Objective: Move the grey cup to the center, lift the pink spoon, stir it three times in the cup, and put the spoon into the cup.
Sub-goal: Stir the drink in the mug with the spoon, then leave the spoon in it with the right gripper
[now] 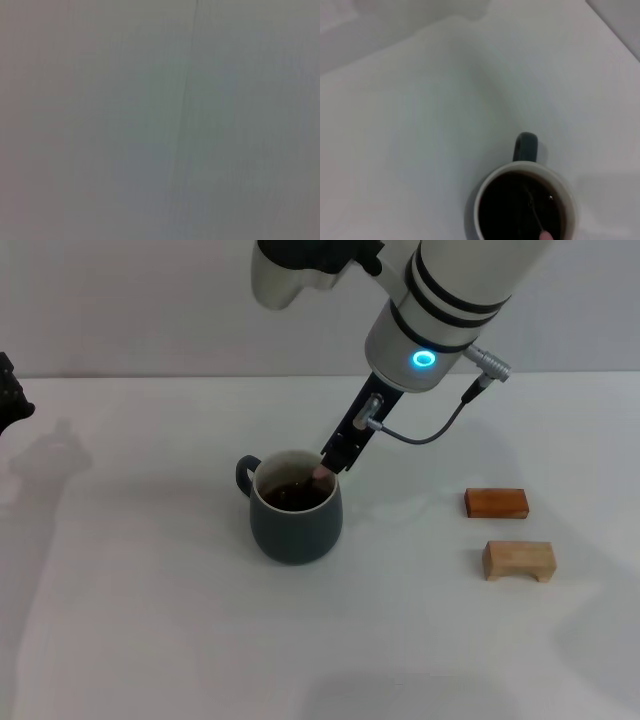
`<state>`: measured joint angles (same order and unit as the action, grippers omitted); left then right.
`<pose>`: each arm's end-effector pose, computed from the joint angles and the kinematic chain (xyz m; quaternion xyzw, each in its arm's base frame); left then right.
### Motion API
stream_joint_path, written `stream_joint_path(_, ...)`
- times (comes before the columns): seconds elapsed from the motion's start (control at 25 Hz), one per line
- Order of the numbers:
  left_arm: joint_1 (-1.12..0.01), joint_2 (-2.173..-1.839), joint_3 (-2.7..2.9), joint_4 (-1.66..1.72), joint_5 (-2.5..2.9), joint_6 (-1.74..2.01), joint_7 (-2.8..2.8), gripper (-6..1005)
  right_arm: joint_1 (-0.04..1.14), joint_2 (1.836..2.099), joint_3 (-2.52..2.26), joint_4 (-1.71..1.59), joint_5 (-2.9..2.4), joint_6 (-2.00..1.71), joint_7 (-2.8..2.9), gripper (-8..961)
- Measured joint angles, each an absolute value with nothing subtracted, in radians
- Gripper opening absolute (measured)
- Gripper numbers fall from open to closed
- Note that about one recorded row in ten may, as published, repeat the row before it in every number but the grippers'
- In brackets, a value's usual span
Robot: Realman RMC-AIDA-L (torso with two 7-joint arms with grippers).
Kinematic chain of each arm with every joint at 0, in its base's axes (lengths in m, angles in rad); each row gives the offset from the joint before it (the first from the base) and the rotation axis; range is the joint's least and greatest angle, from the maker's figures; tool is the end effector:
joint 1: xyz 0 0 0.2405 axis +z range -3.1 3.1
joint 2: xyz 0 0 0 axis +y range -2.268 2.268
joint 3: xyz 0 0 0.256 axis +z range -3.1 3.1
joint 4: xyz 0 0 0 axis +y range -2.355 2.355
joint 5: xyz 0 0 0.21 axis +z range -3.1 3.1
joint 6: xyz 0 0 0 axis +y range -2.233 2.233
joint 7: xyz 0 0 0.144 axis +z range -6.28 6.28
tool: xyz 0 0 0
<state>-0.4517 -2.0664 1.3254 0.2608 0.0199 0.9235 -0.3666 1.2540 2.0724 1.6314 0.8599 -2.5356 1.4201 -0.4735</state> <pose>-0.3451 0.3702 0.0346 -0.6356 -0.3058 -0.3110 0.6370 0.0255 0.4112 -0.0636 -0.9454 0.1878 -0.2180 0.1530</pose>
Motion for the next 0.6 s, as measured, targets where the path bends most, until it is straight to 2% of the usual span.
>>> stream_joint_path(0.28, -0.455, -2.066, 1.325, 0.261, 0.020, 0.924, -0.367, 1, 1.255, 2.072, 1.609, 0.862, -2.543, 1.403, -0.460, 117)
stream_joint_path(0.48, -0.456, -2.066, 1.325, 0.261, 0.019, 0.923, -0.367, 1, 1.255, 2.072, 1.609, 0.864, -2.548, 1.397, -0.460, 261)
stream_joint_path(0.6, -0.456, -2.065, 1.325, 0.261, 0.019, 0.923, -0.367, 1, 1.256, 2.072, 1.609, 0.870, -2.548, 1.391, -0.463, 260)
